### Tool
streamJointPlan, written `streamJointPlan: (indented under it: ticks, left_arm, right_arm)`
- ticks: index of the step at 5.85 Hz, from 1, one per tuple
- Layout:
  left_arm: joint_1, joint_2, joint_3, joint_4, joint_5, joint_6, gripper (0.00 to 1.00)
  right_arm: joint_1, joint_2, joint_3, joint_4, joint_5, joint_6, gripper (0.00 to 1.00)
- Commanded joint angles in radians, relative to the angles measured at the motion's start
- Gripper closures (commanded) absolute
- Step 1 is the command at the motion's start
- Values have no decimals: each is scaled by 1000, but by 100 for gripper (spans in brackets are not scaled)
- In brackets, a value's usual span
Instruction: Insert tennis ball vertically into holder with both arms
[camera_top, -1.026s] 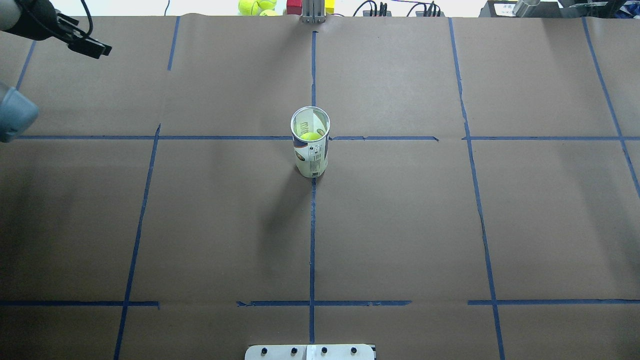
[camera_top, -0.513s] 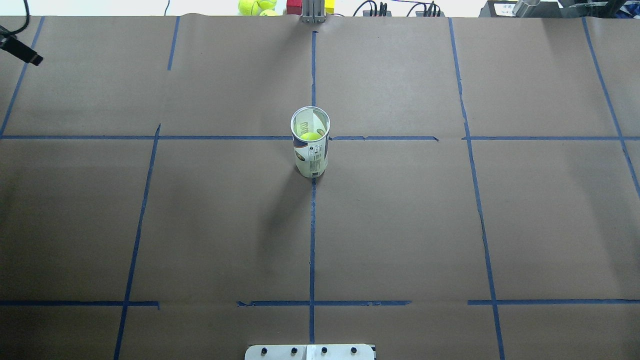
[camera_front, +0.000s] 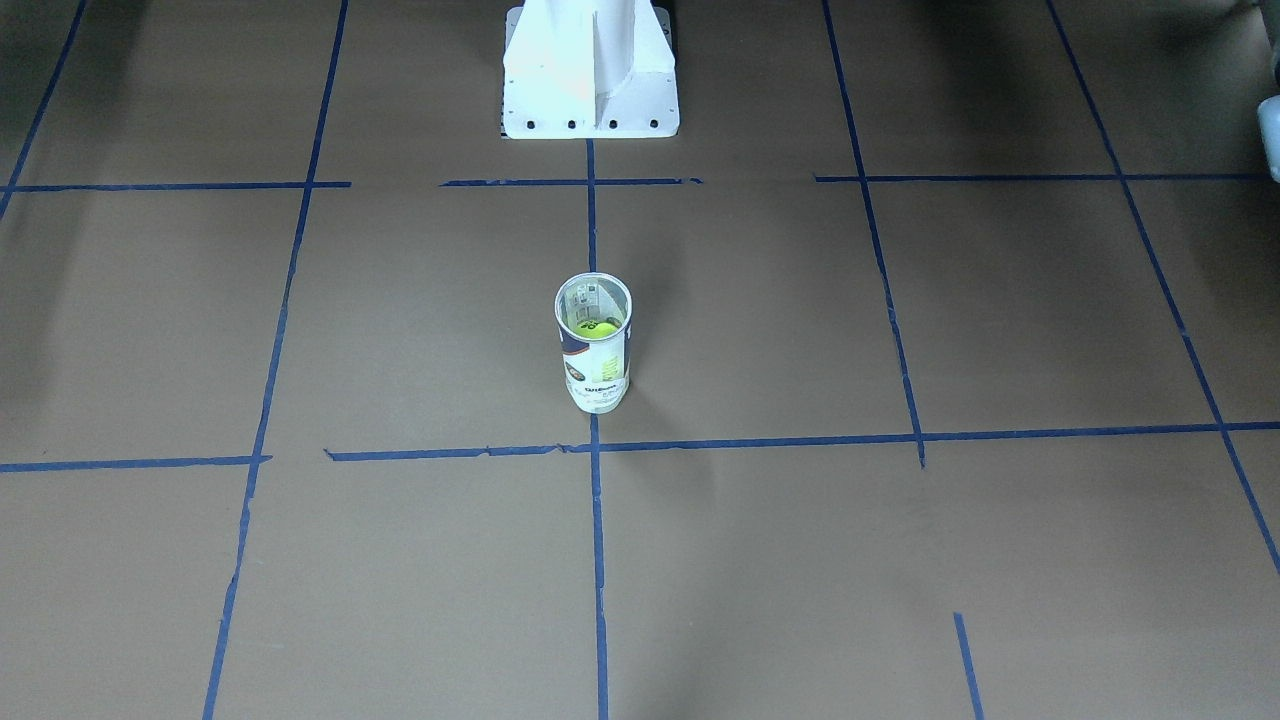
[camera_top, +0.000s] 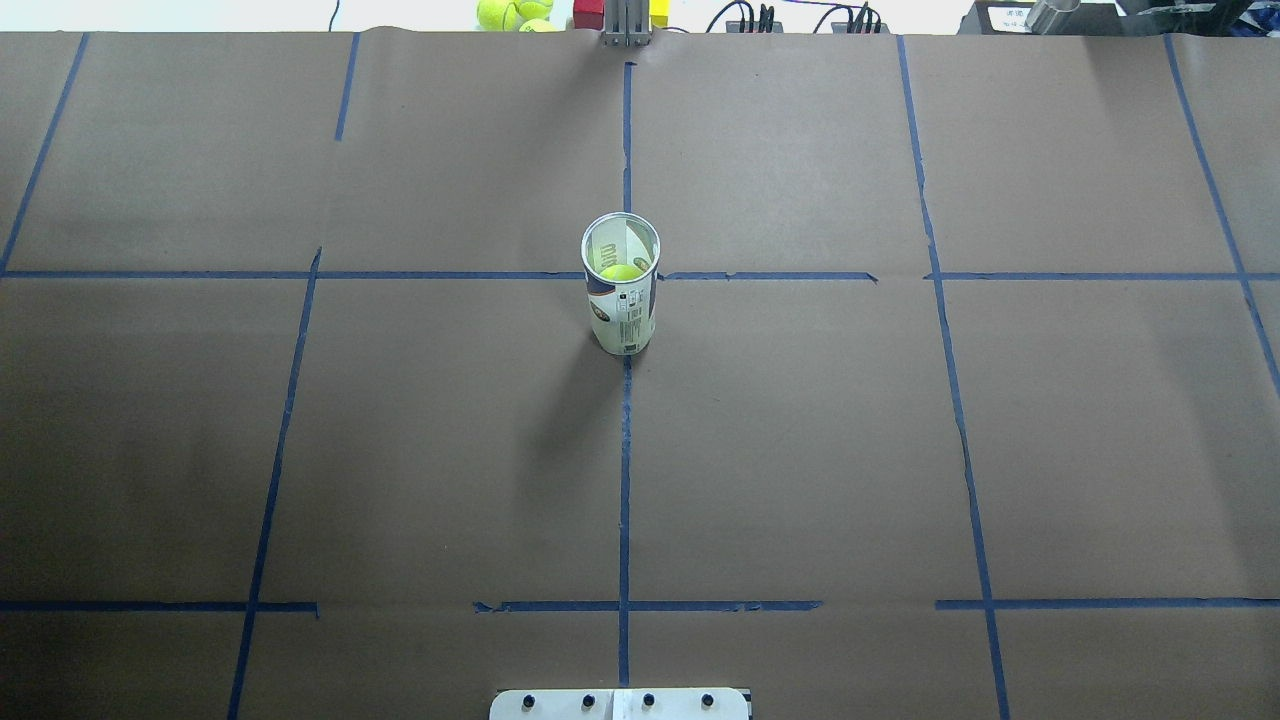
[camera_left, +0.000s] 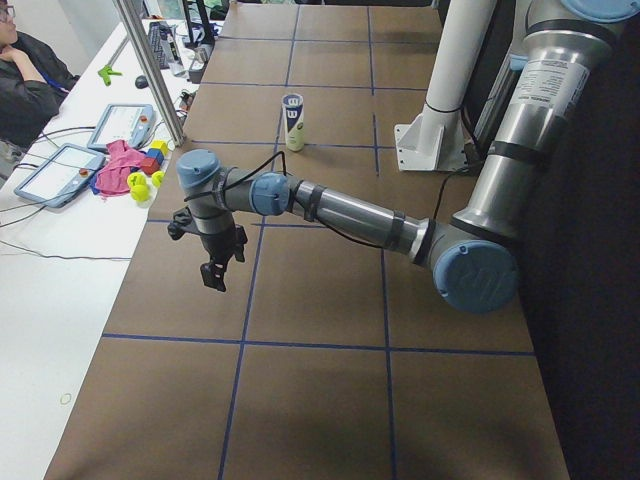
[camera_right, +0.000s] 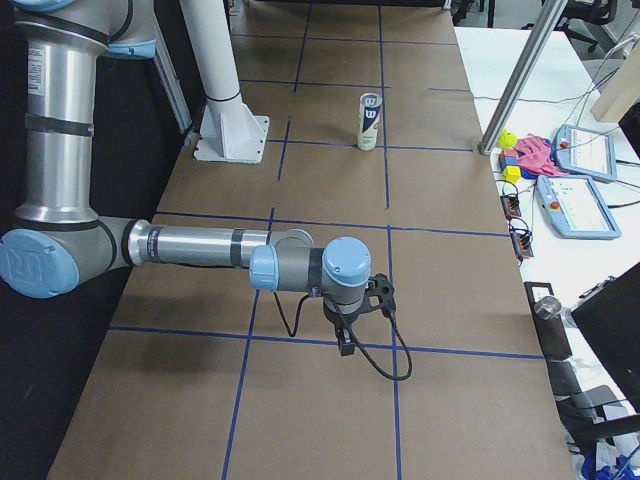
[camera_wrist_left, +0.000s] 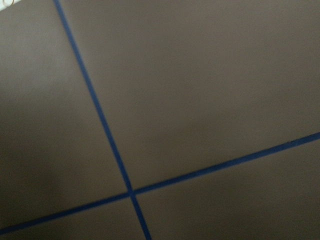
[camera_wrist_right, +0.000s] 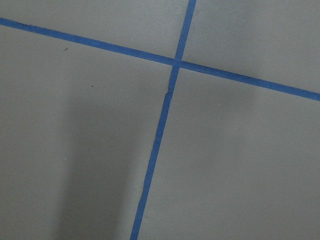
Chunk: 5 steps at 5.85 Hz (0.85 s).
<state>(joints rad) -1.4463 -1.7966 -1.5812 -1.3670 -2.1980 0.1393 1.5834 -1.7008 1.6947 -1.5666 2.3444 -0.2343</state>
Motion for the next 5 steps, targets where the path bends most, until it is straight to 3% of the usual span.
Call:
streamJointPlan:
  ticks: [1,2,4,5]
  left_arm:
    - [-52,127,-11,-55,-3,109,0]
    - [-58,216,-37,-58,-8,108,0]
    - [-124,282,-49,-85,-129,123,0]
    - [-141,304,-40,-148,-126,108,0]
  right_arm:
    - [1,-8,-1,0,1,4,0]
    - [1,-8,-1,0,1,3,0]
    - [1,-8,-1,0,1,4,0]
    - [1,-8,-1,0,1,4,0]
